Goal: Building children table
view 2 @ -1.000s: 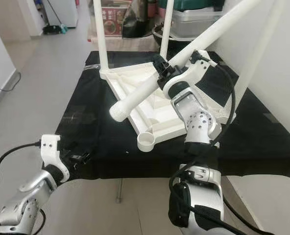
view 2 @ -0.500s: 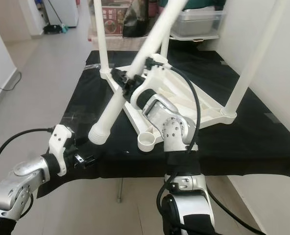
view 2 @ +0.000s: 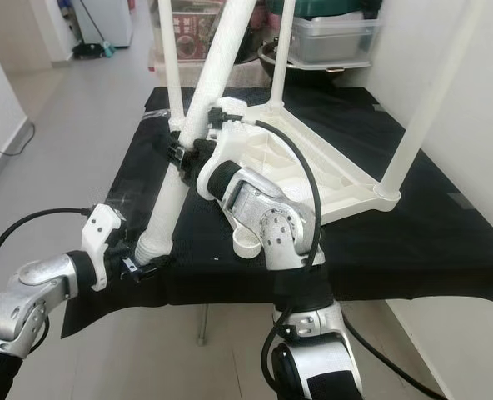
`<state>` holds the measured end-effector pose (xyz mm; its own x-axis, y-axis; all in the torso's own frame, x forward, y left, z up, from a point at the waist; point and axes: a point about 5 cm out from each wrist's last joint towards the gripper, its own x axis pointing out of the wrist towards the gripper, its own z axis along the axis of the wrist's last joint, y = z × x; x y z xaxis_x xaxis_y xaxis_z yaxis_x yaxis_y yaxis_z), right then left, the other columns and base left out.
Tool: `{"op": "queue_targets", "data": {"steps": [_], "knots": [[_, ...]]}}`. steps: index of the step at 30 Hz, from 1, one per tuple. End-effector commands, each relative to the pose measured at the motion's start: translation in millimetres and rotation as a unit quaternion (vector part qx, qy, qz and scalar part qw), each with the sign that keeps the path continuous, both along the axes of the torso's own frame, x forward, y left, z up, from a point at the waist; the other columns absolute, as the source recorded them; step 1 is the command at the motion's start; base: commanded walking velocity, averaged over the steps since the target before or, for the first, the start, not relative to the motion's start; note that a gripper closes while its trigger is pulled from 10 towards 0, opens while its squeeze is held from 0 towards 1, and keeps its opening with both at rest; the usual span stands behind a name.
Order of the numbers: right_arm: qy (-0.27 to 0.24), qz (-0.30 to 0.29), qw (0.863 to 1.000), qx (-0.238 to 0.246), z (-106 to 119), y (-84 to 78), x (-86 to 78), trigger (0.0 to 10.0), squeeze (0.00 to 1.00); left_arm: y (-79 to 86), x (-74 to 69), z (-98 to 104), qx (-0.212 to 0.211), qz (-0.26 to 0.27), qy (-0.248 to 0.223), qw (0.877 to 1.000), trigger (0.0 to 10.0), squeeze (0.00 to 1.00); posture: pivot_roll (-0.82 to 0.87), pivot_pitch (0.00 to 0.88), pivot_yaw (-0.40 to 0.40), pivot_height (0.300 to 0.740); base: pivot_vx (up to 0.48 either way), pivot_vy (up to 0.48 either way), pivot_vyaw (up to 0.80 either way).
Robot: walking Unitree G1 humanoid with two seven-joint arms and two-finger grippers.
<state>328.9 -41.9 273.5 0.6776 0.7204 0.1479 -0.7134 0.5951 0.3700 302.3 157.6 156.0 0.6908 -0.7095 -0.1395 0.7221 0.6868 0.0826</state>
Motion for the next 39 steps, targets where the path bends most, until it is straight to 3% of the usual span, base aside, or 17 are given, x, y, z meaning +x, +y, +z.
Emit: {"op": "queue_targets", "data": {"steps": [1, 6, 7, 8, 23, 24, 26, 27, 33, 37, 38, 39], "knots": [[0.0, 0.022, 1.0, -0.014, -4, 7.4, -6.5, 10.0, 0.0, 1.1, 2.8, 2, 0.007, -0.001, -0.01, 1.0, 10.0, 0.0, 0.07, 0.0, -0.006, 0.74, 0.0, 0.0, 0.0], [0.006, 0.026, 0.999, -0.018, -9, 10.6, -8.4, 10.0, 0.0, -0.9, 3.5, 3, 0.005, -0.01, -0.01, 1.0, 10.0, 0.0, 0.07, 0.0, -0.005, 0.74, 0.0, 0.0, 0.0], [0.007, 0.028, 0.999, -0.017, -9, 11.9, -9.7, 10.0, 0.0, -1.2, 3.5, 1, 0.005, -0.012, -0.006, 1.0, 6.4, 0.0, 0.07, 0.0, -0.003, 0.74, 0.0, 0.0, 0.0], [0.006, 0.028, 0.999, -0.016, -9, 12.5, -10.3, 10.0, 0.0, -1.2, 3.2, 0, 0.003, -0.013, -0.003, 1.0, 0.0, 0.0, 0.06, 0.0, -0.001, 0.74, 0.0, 0.0, 0.0], [-0.001, 0.0, 1.0, -0.003, -3, 4.2, -3.8, 10.0, 0.0, -7.1, -3.0, -10, -0.023, -0.004, 0.015, 1.0, 0.0, 0.0, 0.06, 0.0, -0.007, 0.74, 0.0, 0.0, 0.0], [-0.001, -0.002, 1.0, -0.005, -3, 4.9, -3.9, 10.0, 0.0, -8.6, -3.9, -11, -0.02, -0.009, 0.019, 1.0, 4.6, 0.0, 0.06, 0.0, -0.008, 0.74, 0.0, 0.0, 0.0], [-0.001, -0.002, 1.0, -0.005, -4, 5.0, -3.9, 10.0, 0.0, -8.8, -4.2, -11, -0.019, -0.01, 0.02, 1.0, 4.6, 0.0, 0.06, 0.0, -0.008, 0.74, 0.0, 0.0, 0.0], [0.0, 0.0, 1.0, 0.001, -4, 4.5, -4.4, 10.0, 1.0, -8.8, -4.3, -11, -0.019, -0.01, 0.02, 1.0, 10.0, 0.0, 0.06, 0.0, -0.009, 0.74, 0.0, 0.0, 0.0], [0.002, 0.004, 1.0, 0.021, -4, 0.2, -4.1, 10.0, 1.0, -9.7, -6.3, -9, -0.025, -0.022, 0.02, 0.999, 10.0, 0.0, 0.06, 0.0, -0.011, 0.74, 0.0, 0.0, 0.0], [-0.027, 0.077, 0.995, 0.064, -7, 0.0, -15.2, 10.0, 1.0, -15.6, -14.7, -4, -0.045, -0.064, 0.028, 0.997, 10.0, 0.0, 0.07, 0.0, -0.018, 0.74, 0.0, 0.0, 0.0], [-0.044, 0.117, 0.99, 0.064, -12, 0.1, -23.3, 10.0, 0.65, -18.9, -21.1, -3, -0.042, -0.092, 0.032, 0.994, 10.0, 0.0, 0.08, 0.0, -0.025, 0.74, 0.0, 0.0, 0.0], [-0.054, 0.143, 0.986, 0.061, -15, 0.1, -28.8, 10.0, 0.65, -21.0, -25.6, -3, -0.038, -0.111, 0.035, 0.992, 10.0, 0.0, 0.08, 0.0, -0.025, 0.74, 0.0, 0.0, 0.0]]}}
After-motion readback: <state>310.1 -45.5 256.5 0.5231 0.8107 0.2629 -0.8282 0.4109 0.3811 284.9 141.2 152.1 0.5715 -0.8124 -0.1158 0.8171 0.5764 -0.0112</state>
